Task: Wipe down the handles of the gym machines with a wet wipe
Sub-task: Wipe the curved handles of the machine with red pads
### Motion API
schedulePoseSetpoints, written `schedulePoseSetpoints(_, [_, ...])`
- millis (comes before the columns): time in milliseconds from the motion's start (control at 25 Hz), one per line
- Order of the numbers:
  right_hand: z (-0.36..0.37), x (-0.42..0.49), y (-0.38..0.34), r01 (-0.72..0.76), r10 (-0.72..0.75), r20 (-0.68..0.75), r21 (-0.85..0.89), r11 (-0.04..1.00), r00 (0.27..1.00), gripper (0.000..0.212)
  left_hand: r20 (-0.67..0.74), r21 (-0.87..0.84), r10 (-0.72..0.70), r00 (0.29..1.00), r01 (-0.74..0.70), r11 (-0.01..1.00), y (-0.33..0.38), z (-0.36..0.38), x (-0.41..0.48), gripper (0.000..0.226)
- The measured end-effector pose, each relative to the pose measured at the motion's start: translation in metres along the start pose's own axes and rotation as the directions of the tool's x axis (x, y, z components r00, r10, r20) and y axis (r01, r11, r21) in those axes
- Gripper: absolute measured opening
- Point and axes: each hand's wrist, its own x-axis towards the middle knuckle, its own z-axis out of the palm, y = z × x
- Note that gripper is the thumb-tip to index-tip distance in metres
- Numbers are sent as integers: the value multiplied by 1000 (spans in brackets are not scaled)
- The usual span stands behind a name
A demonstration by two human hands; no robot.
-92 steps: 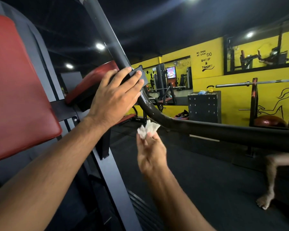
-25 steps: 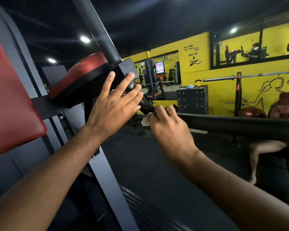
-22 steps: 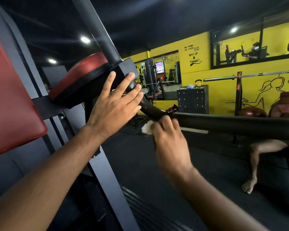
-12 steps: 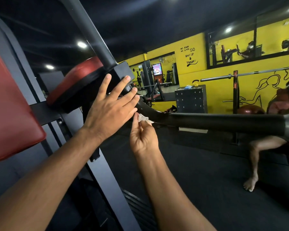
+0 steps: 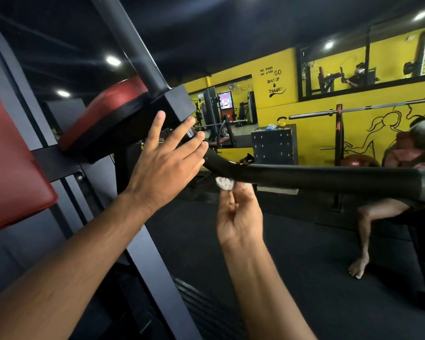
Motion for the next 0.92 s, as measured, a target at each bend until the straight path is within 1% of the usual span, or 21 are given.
schedulePoseSetpoints(120, [2, -12, -3, 37, -38, -35, -32, 999, 999, 13, 9, -12, -13, 1000, 13, 1000, 2, 1, -3, 37])
schedulePoseSetpoints(160, [2, -16, 0, 73, -76, -48, -59, 996, 996, 10, 13, -8, -9, 1000, 9, 1000, 1, 1, -3, 37])
schedulePoseSetpoints(200, [0, -20, 3, 154, -162, -46, -141, 978, 986, 8, 16, -6, -4, 1000, 4, 1000, 1, 1, -2, 38])
schedulePoseSetpoints(240, [-5, -23, 7, 287, -304, -15, -288, 914, 952, 6, 17, -7, -3, 1000, 3, 1000, 2, 2, -1, 38])
schedulePoseSetpoints(280, [-13, -25, 9, 472, -494, 91, -483, 738, 865, 9, 18, -10, -4, 1000, 4, 1000, 4, 2, 0, 38])
schedulePoseSetpoints(320, [-21, -26, 10, 646, -640, 298, -640, 417, 708, 15, 20, -18, -7, 1000, 7, 1000, 5, 1, -1, 37])
schedulePoseSetpoints(360, [-28, -25, 6, 741, -654, 555, -672, 11, 514, 20, 22, -31, -10, 1000, 11, 999, 6, 1, -1, 37])
schedulePoseSetpoints(400, [-33, -20, 0, 738, -535, 767, -581, -343, 355, 23, 21, -39, -14, 1000, 15, 999, 7, 1, -2, 36])
schedulePoseSetpoints(440, [-32, -17, -7, 673, -385, 877, -470, -571, 287, 25, 17, -38, -16, 1000, 17, 999, 7, 0, -4, 36])
schedulePoseSetpoints(480, [-25, -16, -15, 595, -268, 916, -398, -698, 299, 29, 14, -32, -17, 1000, 17, 999, 7, 0, -4, 37])
schedulePoseSetpoints(520, [-14, -18, -20, 515, -173, 924, -337, -788, 340, 36, 10, -29, -18, 1000, 18, 999, 6, 1, -4, 37])
schedulePoseSetpoints(560, [-1, -21, -24, 448, -82, 929, -249, -859, 360, 45, 6, -33, -21, 1000, 21, 999, 6, 1, -4, 37])
schedulePoseSetpoints(600, [10, -26, -27, 398, 16, 937, -133, -908, 350, 45, 1, -42, -28, 1000, 28, 999, 7, 2, -3, 36])
schedulePoseSetpoints(680, [23, -30, -44, 295, 180, 938, 90, -951, 295, 25, -1, -68, -48, 999, 48, 997, 9, 2, -2, 36])
schedulePoseSetpoints(720, [23, -31, -55, 253, 225, 936, 156, -955, 271, 17, 0, -76, -56, 998, 56, 996, 9, 2, -3, 36])
schedulePoseSetpoints(760, [21, -33, -65, 238, 237, 933, 174, -956, 270, 19, -1, -76, -60, 998, 59, 995, 9, 2, -4, 37])
schedulePoseSetpoints(840, [15, -32, -71, 227, 212, 925, 143, -963, 316, 37, -5, -68, -44, 999, 44, 997, 9, 3, -5, 37])
schedulePoseSetpoints(880, [12, -29, -67, 211, 226, 913, 160, -964, 340, 41, -9, -63, -42, 999, 41, 997, 8, 5, -4, 37])
schedulePoseSetpoints(920, [13, -27, -65, 202, 259, 885, 193, -960, 387, 43, -14, -59, -48, 999, 47, 997, 8, 6, -3, 37])
